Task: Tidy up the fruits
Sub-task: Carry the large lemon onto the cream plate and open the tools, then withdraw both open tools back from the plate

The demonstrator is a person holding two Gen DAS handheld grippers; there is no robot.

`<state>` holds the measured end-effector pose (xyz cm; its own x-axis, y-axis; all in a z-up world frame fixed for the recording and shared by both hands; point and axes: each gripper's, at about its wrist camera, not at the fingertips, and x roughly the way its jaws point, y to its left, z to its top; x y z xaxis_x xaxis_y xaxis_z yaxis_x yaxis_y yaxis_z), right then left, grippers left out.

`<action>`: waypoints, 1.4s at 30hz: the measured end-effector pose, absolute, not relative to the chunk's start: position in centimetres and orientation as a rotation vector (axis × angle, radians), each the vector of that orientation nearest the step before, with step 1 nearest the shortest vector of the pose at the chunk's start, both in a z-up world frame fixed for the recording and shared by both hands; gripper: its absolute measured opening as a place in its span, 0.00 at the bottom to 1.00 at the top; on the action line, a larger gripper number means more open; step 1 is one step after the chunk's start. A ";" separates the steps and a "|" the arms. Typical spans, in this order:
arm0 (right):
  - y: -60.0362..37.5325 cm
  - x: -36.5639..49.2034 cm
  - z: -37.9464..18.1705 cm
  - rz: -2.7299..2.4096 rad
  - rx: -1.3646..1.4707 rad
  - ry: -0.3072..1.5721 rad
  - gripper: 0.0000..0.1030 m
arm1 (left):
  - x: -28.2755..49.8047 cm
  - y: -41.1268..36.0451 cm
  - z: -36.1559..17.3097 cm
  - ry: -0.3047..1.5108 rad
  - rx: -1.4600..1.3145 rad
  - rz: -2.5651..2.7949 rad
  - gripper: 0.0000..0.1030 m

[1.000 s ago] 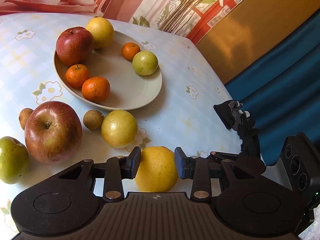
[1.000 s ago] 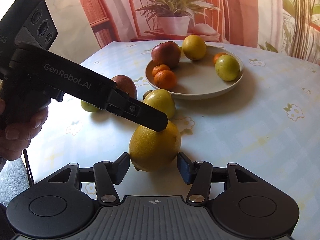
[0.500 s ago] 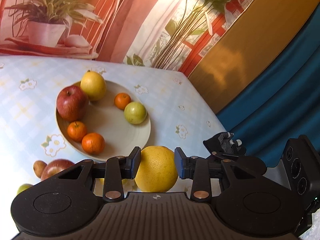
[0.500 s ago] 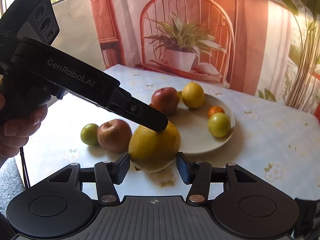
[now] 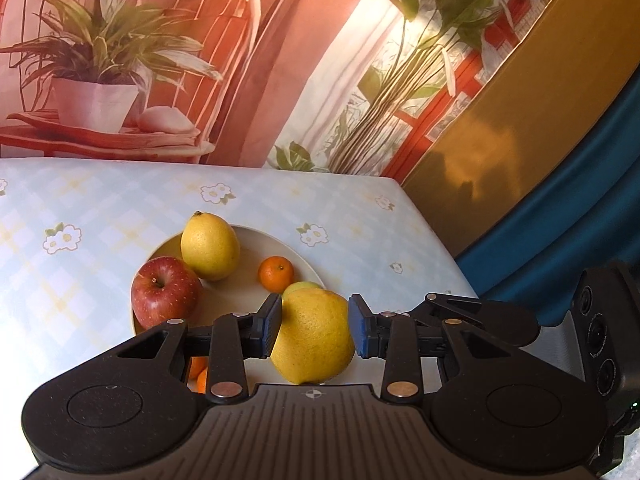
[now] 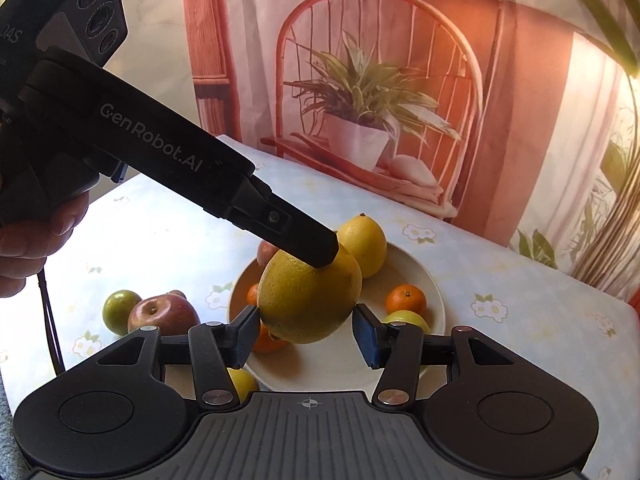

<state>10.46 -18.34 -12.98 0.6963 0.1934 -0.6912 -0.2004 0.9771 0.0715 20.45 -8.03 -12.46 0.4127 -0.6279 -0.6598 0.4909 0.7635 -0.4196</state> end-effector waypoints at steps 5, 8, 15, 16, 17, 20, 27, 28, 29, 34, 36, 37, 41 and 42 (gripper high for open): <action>-19.0 12.5 -15.5 0.233 0.033 0.810 0.46 | 22.8 -8.7 -14.4 0.967 -0.144 -0.666 0.36; -19.5 13.1 -16.8 0.230 0.067 0.823 0.46 | 23.8 -9.0 -15.4 0.991 -0.135 -0.648 0.36; -20.2 14.4 -18.3 0.216 0.108 0.834 0.46 | 25.0 -9.6 -16.4 1.012 -0.105 -0.624 0.36; -20.2 14.5 -18.5 0.213 0.110 0.836 0.46 | 25.1 -9.7 -16.5 1.013 -0.099 -0.619 0.36; -20.1 14.6 -18.6 0.209 0.108 0.840 0.46 | 25.2 -9.9 -16.6 1.017 -0.096 -0.611 0.36; -19.9 14.9 -18.9 0.201 0.114 0.847 0.46 | 25.5 -10.1 -16.9 1.027 -0.089 -0.592 0.36; -20.1 15.1 -19.0 0.188 0.168 0.833 0.46 | 25.0 -10.1 -15.7 0.973 -0.051 -0.610 0.36; -20.1 15.2 -19.0 0.185 0.172 0.833 0.46 | 24.9 -10.0 -15.4 0.957 -0.045 -0.609 0.36; -20.1 15.4 -18.9 0.181 0.175 0.832 0.45 | 24.7 -9.8 -15.0 0.945 -0.043 -0.607 0.36; -19.7 16.1 -18.6 0.154 0.180 0.820 0.45 | 23.9 -8.3 -13.7 0.893 -0.042 -0.577 0.36; -19.6 16.2 -18.5 0.147 0.178 0.824 0.45 | 23.5 -7.7 -13.5 0.878 -0.029 -0.563 0.36; -19.6 16.2 -18.5 0.146 0.179 0.826 0.45 | 23.3 -7.5 -13.4 0.871 -0.025 -0.559 0.36; -19.4 16.2 -18.3 0.126 0.174 0.832 0.46 | 22.6 -6.5 -13.4 0.854 -0.020 -0.540 0.36; -19.3 16.1 -18.2 0.123 0.166 0.832 0.46 | 22.4 -6.2 -13.4 0.849 -0.020 -0.537 0.36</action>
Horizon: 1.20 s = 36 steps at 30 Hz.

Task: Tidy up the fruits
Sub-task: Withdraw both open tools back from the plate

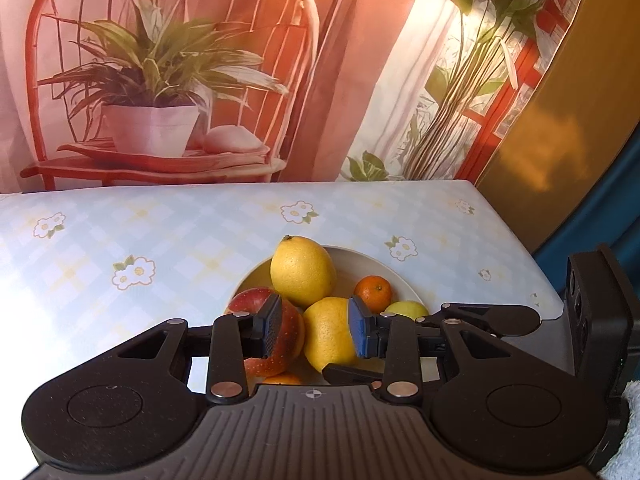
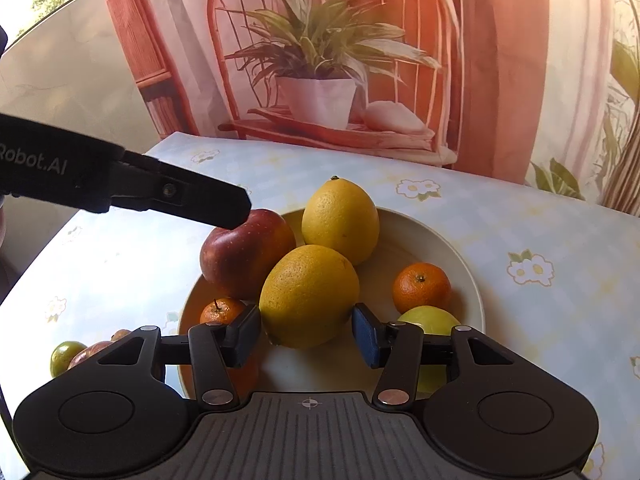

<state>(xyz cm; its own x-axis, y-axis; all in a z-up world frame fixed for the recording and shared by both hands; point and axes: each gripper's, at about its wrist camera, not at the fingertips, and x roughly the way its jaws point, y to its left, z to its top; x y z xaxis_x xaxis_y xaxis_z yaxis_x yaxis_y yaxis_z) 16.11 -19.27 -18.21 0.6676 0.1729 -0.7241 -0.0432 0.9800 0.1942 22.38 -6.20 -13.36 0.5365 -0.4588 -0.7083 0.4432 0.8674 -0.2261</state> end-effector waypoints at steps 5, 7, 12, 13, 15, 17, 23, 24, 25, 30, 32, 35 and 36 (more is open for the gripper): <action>-18.7 15.5 -17.7 0.102 0.140 0.850 0.50 | 21.2 -4.9 -13.2 0.810 0.010 -0.513 0.36; -18.7 15.0 -17.4 0.081 0.149 0.846 0.50 | 20.7 -4.3 -13.0 0.799 0.009 -0.502 0.36; -18.6 13.4 -16.3 0.030 0.185 0.805 0.50 | 18.8 -3.1 -12.4 0.743 0.055 -0.465 0.36; -18.5 13.1 -16.0 0.020 0.194 0.795 0.50 | 18.5 -3.0 -12.3 0.732 0.070 -0.456 0.36; -18.3 12.3 -15.5 0.009 0.216 0.776 0.50 | 17.9 -2.7 -12.1 0.715 0.082 -0.445 0.36; -18.1 11.7 -15.0 0.001 0.230 0.756 0.49 | 17.3 -2.4 -11.8 0.696 0.079 -0.441 0.36; -17.5 10.5 -13.9 -0.016 0.223 0.721 0.49 | 16.0 -1.4 -11.4 0.653 0.062 -0.422 0.36; -17.5 10.3 -13.9 -0.018 0.219 0.719 0.49 | 15.8 -1.1 -11.4 0.649 0.060 -0.417 0.36; -17.4 10.1 -13.8 -0.019 0.216 0.717 0.49 | 15.7 -1.0 -11.4 0.644 0.060 -0.411 0.36; -17.3 9.4 -13.8 -0.029 0.224 0.706 0.49 | 15.0 0.3 -11.3 0.626 0.018 -0.373 0.36; -17.1 9.0 -13.8 -0.033 0.227 0.701 0.49 | 14.7 0.8 -11.1 0.621 0.001 -0.363 0.36; -16.9 8.4 -13.8 -0.039 0.230 0.696 0.49 | 14.2 1.5 -10.9 0.612 -0.006 -0.345 0.36; -16.9 8.2 -13.9 -0.039 0.232 0.695 0.49 | 14.1 1.8 -10.8 0.612 -0.012 -0.339 0.36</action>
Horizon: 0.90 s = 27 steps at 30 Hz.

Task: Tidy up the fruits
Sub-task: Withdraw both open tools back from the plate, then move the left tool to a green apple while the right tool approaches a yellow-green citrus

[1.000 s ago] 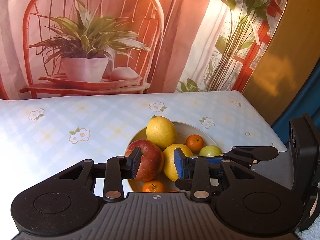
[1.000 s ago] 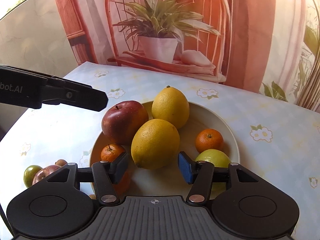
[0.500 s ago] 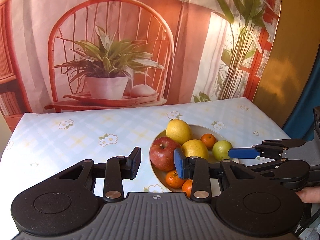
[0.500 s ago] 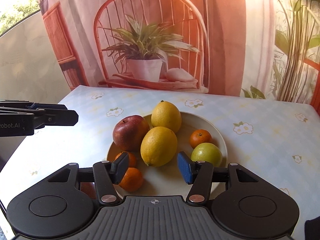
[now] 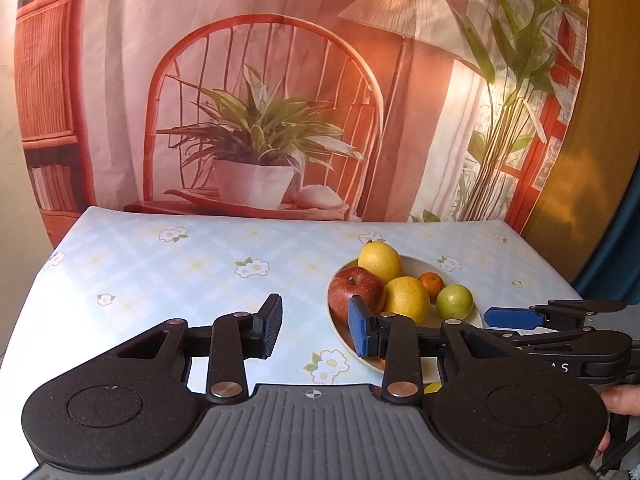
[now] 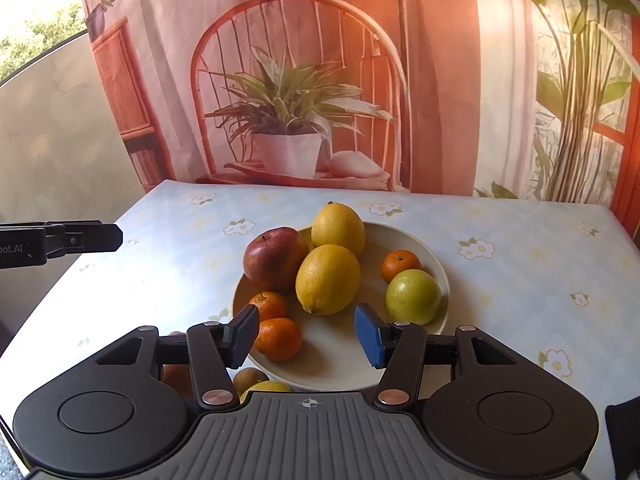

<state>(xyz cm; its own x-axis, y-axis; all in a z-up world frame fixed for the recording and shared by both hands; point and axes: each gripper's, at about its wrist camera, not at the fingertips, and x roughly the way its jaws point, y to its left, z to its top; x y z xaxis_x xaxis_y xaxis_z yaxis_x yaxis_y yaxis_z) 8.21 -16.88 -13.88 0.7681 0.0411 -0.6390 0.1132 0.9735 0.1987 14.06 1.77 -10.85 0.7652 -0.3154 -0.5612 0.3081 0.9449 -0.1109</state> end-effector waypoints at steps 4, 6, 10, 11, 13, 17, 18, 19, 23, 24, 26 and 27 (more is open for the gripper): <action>-16.5 7.3 -14.2 -0.045 0.236 0.698 0.49 | 13.6 2.8 -11.0 0.616 -0.033 -0.309 0.36; -16.3 6.8 -14.2 -0.046 0.233 0.697 0.49 | 13.2 3.2 -11.1 0.616 -0.029 -0.295 0.36; -15.8 5.7 -14.3 -0.044 0.224 0.697 0.49 | 12.2 4.1 -11.5 0.618 -0.037 -0.277 0.36; -15.7 5.3 -14.3 -0.041 0.222 0.697 0.49 | 12.1 4.3 -11.6 0.621 -0.039 -0.274 0.36; -15.6 4.9 -14.3 -0.039 0.223 0.698 0.49 | 11.9 4.6 -11.8 0.628 -0.040 -0.269 0.36; -15.1 4.5 -14.6 -0.023 0.231 0.709 0.49 | 11.2 5.0 -12.2 0.641 -0.044 -0.266 0.36; -14.9 4.5 -14.7 -0.017 0.231 0.714 0.49 | 11.2 5.0 -12.3 0.646 -0.045 -0.266 0.36; -14.7 4.5 -14.8 -0.012 0.230 0.719 0.49 | 11.1 5.0 -12.4 0.651 -0.043 -0.265 0.36; -13.5 4.7 -15.5 0.012 0.200 0.747 0.48 | 10.7 5.3 -13.0 0.672 -0.046 -0.271 0.36; -13.2 4.6 -15.6 0.019 0.193 0.751 0.48 | 10.6 5.5 -13.2 0.679 -0.052 -0.275 0.36; -12.7 4.7 -15.8 0.028 0.182 0.760 0.48 | 10.4 5.7 -13.4 0.690 -0.053 -0.278 0.36; -12.6 4.7 -15.9 0.030 0.178 0.764 0.48 | 10.3 5.7 -13.5 0.694 -0.050 -0.278 0.36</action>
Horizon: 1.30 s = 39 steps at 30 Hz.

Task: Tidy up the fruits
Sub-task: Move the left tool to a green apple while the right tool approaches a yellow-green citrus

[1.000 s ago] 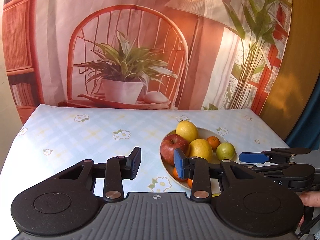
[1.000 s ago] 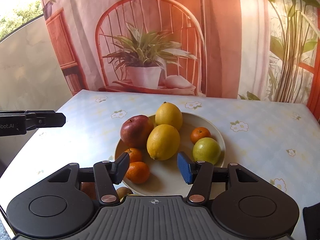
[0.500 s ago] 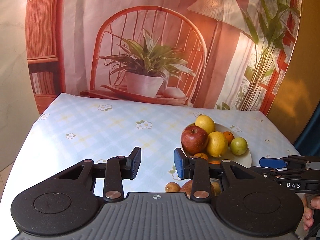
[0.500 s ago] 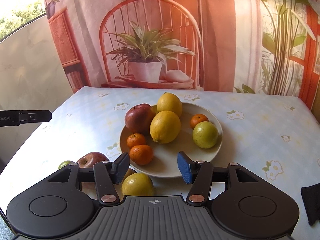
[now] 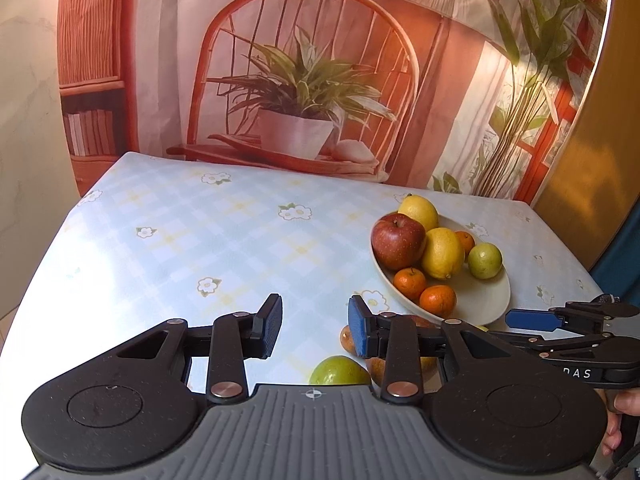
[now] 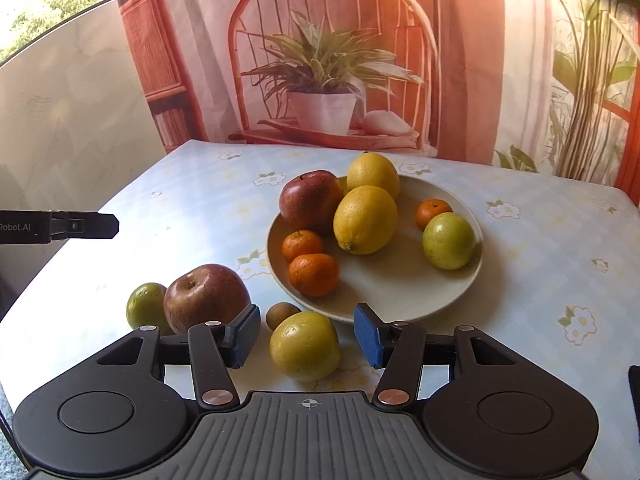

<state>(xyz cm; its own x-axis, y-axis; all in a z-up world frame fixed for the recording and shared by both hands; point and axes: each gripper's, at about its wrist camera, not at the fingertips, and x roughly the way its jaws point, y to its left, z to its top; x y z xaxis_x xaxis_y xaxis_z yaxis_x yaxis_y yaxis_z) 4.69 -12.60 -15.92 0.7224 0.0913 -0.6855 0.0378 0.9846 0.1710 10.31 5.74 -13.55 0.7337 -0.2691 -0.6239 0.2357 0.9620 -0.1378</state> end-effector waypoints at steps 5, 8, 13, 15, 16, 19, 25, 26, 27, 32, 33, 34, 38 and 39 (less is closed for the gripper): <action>-12.3 5.1 -16.2 0.036 0.172 0.779 0.48 | 10.3 6.0 -13.9 0.711 -0.046 -0.284 0.36; -12.2 5.3 -16.4 0.044 0.170 0.788 0.47 | 10.4 6.0 -13.9 0.715 -0.042 -0.288 0.36; -12.1 5.6 -16.7 0.047 0.165 0.804 0.45 | 10.6 6.0 -13.9 0.719 -0.040 -0.293 0.36; -12.1 5.6 -16.8 0.048 0.164 0.808 0.45 | 10.6 6.0 -13.9 0.723 -0.041 -0.292 0.36; -12.1 5.6 -16.8 0.047 0.163 0.810 0.45 | 10.6 6.1 -13.9 0.726 -0.042 -0.292 0.36; -12.1 5.8 -16.9 0.047 0.163 0.813 0.44 | 10.8 6.2 -14.0 0.733 -0.046 -0.290 0.36; -12.2 5.9 -17.2 0.044 0.162 0.823 0.43 | 11.0 6.2 -14.1 0.738 -0.049 -0.293 0.36; -12.3 5.9 -17.3 0.044 0.164 0.826 0.41 | 11.0 6.2 -14.1 0.741 -0.050 -0.294 0.36; -12.3 5.8 -17.4 0.046 0.164 0.829 0.40 | 11.0 6.2 -14.2 0.744 -0.050 -0.294 0.36; -12.4 5.5 -17.6 0.056 0.161 0.827 0.38 | 11.1 6.3 -14.5 0.757 -0.057 -0.292 0.36; -12.4 5.4 -17.6 0.058 0.161 0.826 0.38 | 11.1 6.3 -14.6 0.760 -0.060 -0.292 0.36; -12.4 5.3 -17.6 0.059 0.160 0.826 0.38 | 11.2 6.3 -14.6 0.763 -0.064 -0.292 0.36; -12.3 4.9 -17.6 0.061 0.161 0.824 0.38 | 11.6 6.4 -15.0 0.785 -0.086 -0.297 0.36; -12.4 4.9 -17.6 0.062 0.161 0.824 0.38 | 11.8 6.4 -15.1 0.795 -0.097 -0.299 0.36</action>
<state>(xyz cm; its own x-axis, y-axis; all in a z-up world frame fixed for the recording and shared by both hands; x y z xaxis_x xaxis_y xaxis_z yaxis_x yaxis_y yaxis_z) 4.90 -12.35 -17.61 0.6785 0.1171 -0.7252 0.0078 0.9860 0.1665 11.81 6.45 -15.13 0.6610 -0.2999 -0.6879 0.2275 0.9536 -0.1972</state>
